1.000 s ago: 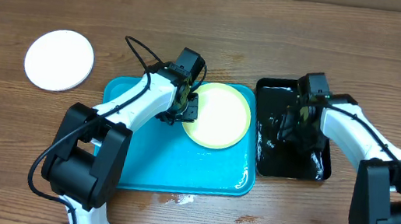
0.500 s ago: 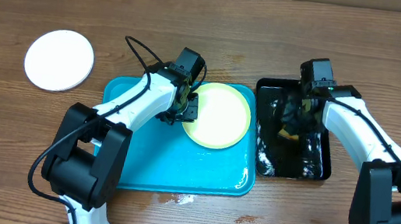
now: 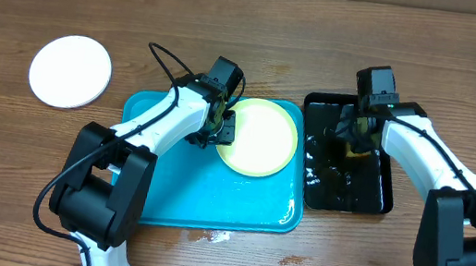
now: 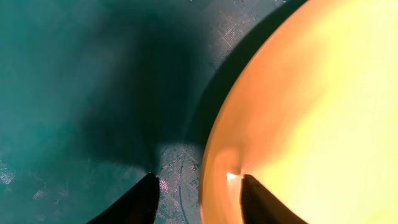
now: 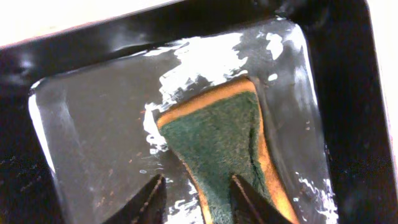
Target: Clean dirty plates on tray and stack at the side
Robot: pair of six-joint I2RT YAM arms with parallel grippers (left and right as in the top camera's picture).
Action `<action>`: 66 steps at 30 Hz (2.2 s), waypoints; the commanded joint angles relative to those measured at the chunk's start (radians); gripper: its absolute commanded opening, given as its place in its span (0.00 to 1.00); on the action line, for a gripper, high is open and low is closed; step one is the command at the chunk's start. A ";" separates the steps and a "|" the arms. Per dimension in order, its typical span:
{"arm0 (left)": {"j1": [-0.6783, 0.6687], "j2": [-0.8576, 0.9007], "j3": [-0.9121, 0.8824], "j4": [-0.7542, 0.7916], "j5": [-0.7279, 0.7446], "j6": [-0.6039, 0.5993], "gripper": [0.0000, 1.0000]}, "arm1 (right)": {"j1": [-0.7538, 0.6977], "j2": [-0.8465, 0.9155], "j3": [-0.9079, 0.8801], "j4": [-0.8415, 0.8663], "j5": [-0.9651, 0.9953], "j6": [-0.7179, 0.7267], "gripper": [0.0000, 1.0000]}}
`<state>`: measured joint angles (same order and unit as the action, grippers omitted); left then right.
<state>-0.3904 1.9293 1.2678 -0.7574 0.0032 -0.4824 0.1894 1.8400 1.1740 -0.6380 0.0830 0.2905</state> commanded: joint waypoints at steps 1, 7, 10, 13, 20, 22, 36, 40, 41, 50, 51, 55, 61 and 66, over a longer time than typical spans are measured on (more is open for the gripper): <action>0.005 0.013 -0.006 0.003 -0.014 0.015 0.37 | -0.002 0.019 -0.015 0.007 0.005 -0.002 0.76; 0.006 0.010 0.001 -0.008 -0.014 0.067 0.04 | -0.002 0.019 0.003 -0.008 0.002 -0.006 1.00; 0.005 -0.020 0.035 -0.059 -0.041 0.090 0.04 | -0.002 0.012 0.062 -0.072 0.003 -0.006 1.00; 0.005 -0.074 0.061 -0.092 -0.131 0.088 0.04 | -0.002 -0.001 0.135 -0.153 0.002 -0.006 1.00; 0.003 -0.239 0.071 -0.132 -0.335 0.079 0.04 | -0.002 -0.006 0.222 -0.289 0.003 -0.006 1.00; 0.001 -0.288 0.071 -0.134 -0.370 0.080 0.04 | -0.002 -0.005 0.221 -0.296 0.003 -0.006 1.00; -0.318 -0.478 0.071 -0.097 -0.962 0.154 0.04 | -0.002 -0.005 0.221 -0.294 0.003 -0.006 1.00; -0.418 -0.478 0.071 -0.092 -1.184 0.154 0.04 | -0.002 -0.005 0.221 -0.288 0.003 -0.006 1.00; -0.431 -0.478 0.070 -0.092 -1.214 0.154 0.04 | -0.002 -0.005 0.221 -0.287 0.002 -0.006 1.00; -0.495 -0.478 0.070 -0.098 -1.292 0.153 0.04 | -0.002 -0.005 0.221 -0.288 0.002 -0.006 1.00; -0.494 -0.478 0.070 -0.095 -1.291 0.143 0.04 | -0.002 -0.005 0.221 -0.287 0.003 -0.006 1.00; -0.492 -0.478 0.070 -0.091 -1.249 0.121 0.04 | -0.002 -0.005 0.221 -0.287 0.003 -0.006 1.00; -0.450 -0.478 0.070 -0.073 -1.151 0.091 0.04 | -0.002 -0.005 0.221 -0.287 0.002 -0.006 1.00; -0.322 -0.478 0.070 -0.028 -0.842 0.067 0.04 | -0.002 -0.005 0.221 -0.287 0.002 -0.006 1.00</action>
<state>-0.7944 1.4651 1.3159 -0.8047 -1.0660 -0.3702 0.1902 1.8458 1.3800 -0.9302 0.0822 0.2840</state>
